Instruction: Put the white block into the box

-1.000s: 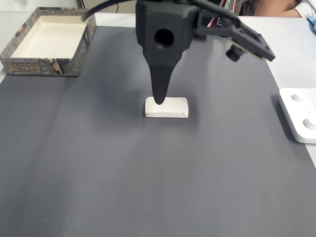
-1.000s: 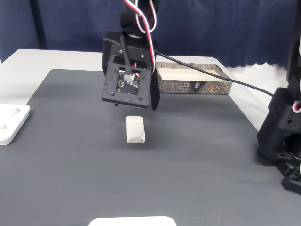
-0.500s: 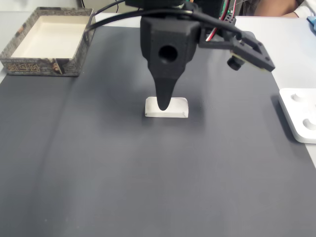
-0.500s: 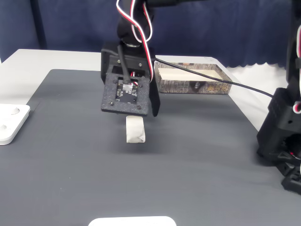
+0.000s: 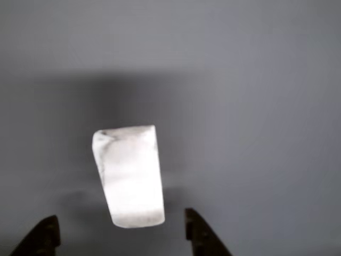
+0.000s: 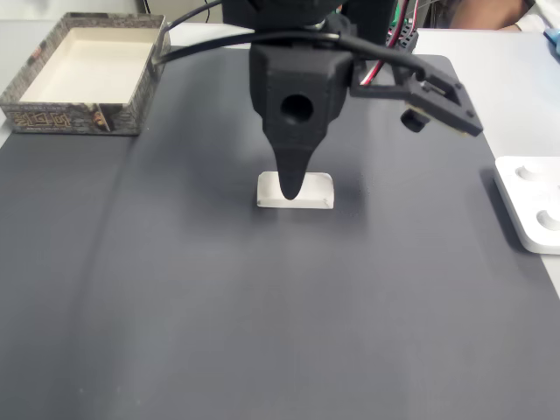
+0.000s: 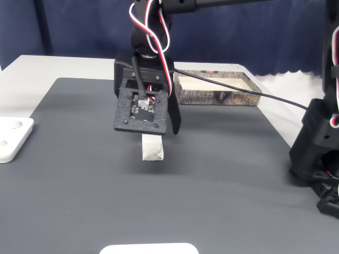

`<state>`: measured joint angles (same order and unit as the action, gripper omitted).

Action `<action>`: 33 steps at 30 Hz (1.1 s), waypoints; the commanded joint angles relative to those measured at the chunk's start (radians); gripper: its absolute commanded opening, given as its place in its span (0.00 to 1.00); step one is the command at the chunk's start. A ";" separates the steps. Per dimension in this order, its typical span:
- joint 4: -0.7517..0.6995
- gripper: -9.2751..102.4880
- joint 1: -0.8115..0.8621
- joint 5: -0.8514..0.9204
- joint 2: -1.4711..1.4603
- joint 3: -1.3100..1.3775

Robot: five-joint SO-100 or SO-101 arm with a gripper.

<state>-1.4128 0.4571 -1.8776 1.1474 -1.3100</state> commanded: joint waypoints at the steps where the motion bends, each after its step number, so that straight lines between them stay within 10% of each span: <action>1: 0.014 0.38 -0.020 -0.037 0.000 0.032; 33: 0.071 0.36 -0.041 -0.044 -0.058 -0.026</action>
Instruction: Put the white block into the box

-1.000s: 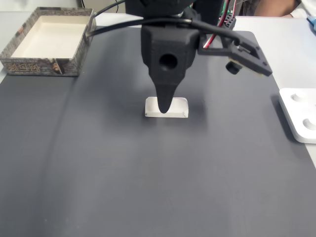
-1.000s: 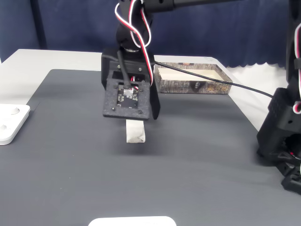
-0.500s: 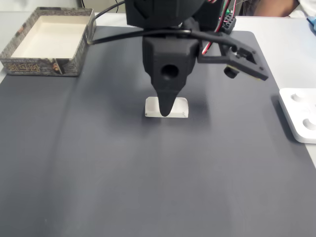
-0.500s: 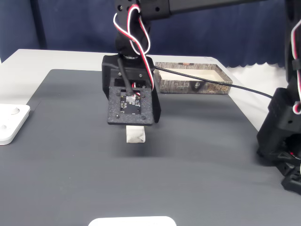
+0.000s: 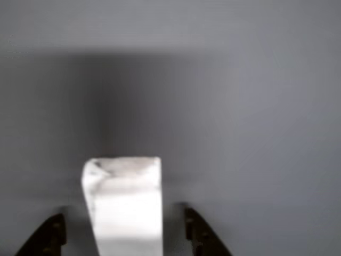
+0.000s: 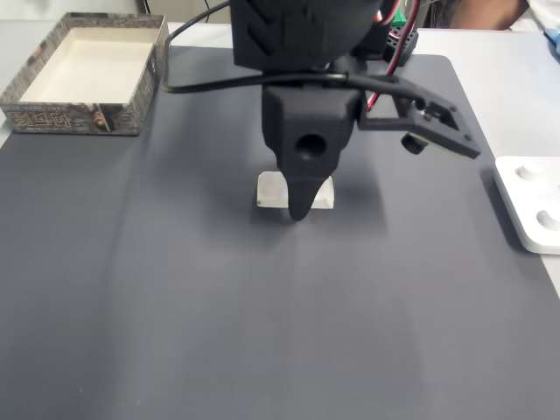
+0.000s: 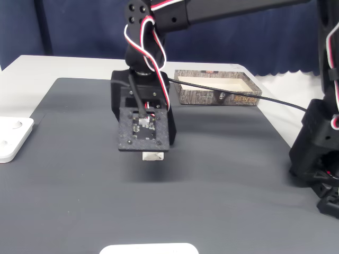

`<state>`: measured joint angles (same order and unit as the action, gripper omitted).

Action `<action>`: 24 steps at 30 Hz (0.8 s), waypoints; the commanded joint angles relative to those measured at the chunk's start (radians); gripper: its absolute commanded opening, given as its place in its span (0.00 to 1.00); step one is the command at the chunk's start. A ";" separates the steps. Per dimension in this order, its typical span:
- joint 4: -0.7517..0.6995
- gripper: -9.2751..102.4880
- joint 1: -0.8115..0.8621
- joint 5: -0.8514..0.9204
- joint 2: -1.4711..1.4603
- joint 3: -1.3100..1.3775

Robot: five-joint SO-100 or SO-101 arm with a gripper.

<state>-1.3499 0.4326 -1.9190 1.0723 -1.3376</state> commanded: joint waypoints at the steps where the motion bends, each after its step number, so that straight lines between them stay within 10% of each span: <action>1: 0.006 0.36 -0.015 -0.003 0.017 -0.003; 24: 0.006 0.37 0.035 -0.008 0.046 -0.011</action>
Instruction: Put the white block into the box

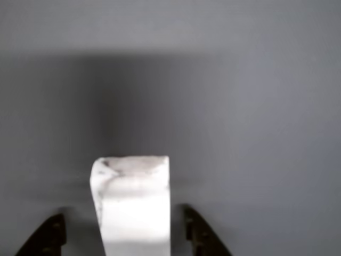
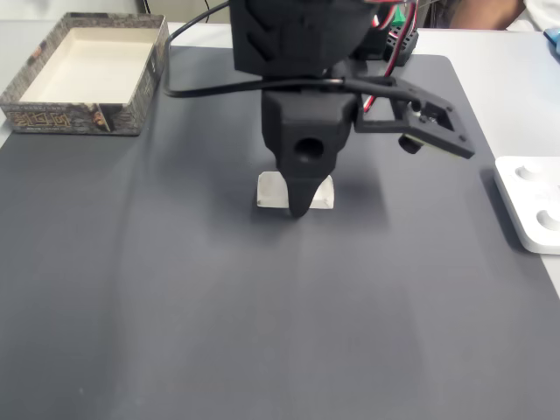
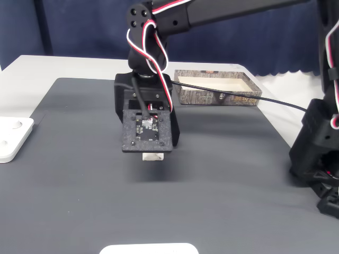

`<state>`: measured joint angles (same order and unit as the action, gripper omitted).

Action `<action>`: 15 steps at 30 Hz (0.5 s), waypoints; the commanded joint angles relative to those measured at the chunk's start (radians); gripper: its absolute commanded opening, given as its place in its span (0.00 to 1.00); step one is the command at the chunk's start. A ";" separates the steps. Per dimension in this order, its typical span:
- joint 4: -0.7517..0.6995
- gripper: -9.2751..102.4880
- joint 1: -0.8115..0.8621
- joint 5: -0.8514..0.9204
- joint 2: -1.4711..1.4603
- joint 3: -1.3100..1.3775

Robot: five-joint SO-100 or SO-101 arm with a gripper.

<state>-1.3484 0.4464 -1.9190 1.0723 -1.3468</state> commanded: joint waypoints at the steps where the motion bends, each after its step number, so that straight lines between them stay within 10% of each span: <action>1: 0.005 0.37 0.023 -0.008 0.048 -0.002; 15: 0.009 0.30 0.034 -0.005 0.051 0.002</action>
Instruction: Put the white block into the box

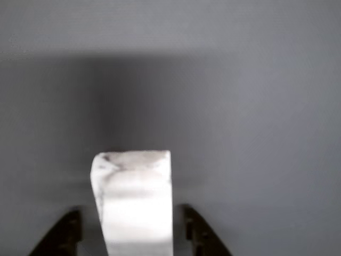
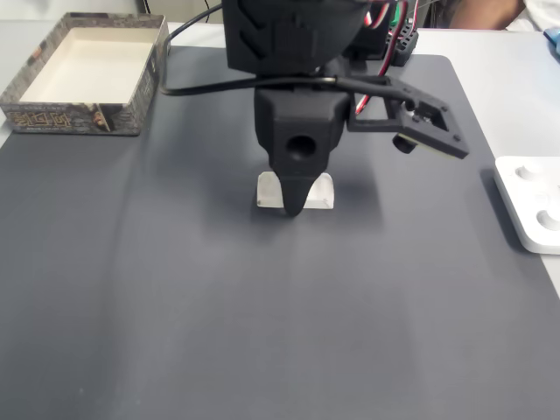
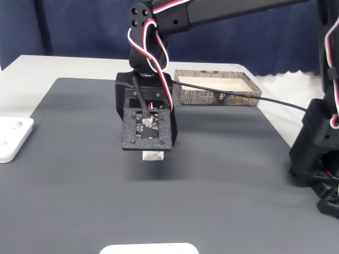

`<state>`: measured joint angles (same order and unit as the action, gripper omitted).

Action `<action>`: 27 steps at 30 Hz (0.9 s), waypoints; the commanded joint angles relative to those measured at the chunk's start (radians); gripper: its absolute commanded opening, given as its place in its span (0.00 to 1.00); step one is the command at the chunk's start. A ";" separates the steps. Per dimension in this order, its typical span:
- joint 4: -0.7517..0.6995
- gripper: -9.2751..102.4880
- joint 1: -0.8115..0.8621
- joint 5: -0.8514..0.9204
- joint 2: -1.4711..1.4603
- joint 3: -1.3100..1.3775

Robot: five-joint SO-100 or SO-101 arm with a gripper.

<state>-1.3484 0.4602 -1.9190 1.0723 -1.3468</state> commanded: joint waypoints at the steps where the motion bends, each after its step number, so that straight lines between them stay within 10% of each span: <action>1: 0.009 0.29 0.020 -0.006 0.051 0.002; 27: 0.008 0.08 0.023 0.051 0.055 -0.025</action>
<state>-1.3530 0.4725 -1.8837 1.0753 -1.3714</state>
